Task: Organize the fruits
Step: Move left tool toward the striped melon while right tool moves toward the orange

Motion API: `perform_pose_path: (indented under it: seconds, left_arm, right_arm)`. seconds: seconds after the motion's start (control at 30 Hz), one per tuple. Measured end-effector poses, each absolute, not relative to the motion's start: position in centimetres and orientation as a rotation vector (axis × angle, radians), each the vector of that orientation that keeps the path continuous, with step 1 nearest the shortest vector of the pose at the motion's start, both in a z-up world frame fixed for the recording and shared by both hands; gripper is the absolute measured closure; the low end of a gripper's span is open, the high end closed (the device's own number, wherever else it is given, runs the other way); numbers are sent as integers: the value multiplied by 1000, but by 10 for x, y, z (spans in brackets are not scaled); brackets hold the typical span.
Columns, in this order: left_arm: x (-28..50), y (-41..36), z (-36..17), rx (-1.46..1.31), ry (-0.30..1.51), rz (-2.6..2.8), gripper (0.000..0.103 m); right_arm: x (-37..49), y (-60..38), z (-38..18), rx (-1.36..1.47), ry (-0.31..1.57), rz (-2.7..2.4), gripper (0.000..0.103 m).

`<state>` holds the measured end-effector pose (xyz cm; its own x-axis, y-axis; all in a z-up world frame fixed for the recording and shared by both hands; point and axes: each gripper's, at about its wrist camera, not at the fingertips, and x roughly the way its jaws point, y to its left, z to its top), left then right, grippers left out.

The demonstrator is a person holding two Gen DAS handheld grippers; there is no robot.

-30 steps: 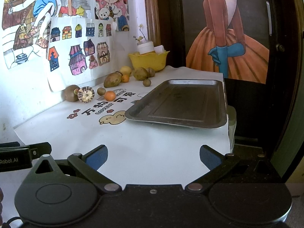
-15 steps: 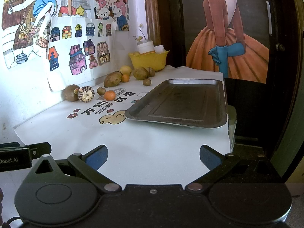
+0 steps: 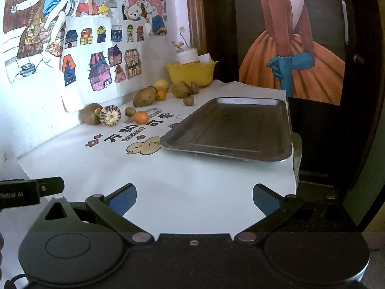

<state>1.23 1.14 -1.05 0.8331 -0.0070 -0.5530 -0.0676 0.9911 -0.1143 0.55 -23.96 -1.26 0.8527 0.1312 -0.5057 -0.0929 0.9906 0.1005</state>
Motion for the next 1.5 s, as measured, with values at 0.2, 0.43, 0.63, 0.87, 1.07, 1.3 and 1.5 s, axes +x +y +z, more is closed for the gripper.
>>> perform_pose_path:
  seconds: [0.2,0.43,0.63,0.87,1.07,1.3,1.5]
  left_arm:
    - [29,26,-1,-121,588,54,0]
    - [67,48,16,-159,603,37,0]
    - [107,63,30,-247,602,-24,0]
    - [161,71,37,-306,635,-59,0]
    - [208,72,28,-358,678,-49,0]
    - [241,67,13,-399,694,-18,4]
    - [254,67,-1,-459,717,-5,15]
  right_arm:
    - [20,-241,-3,33,535,130,0]
    - [59,-232,28,-70,502,255,0]
    - [106,-216,68,-102,520,441,0]
    - [163,-187,93,-249,587,635,0]
    - [213,-168,80,-348,641,699,1]
    - [257,-152,51,-340,696,746,10]
    - [274,-143,29,-365,706,758,24]
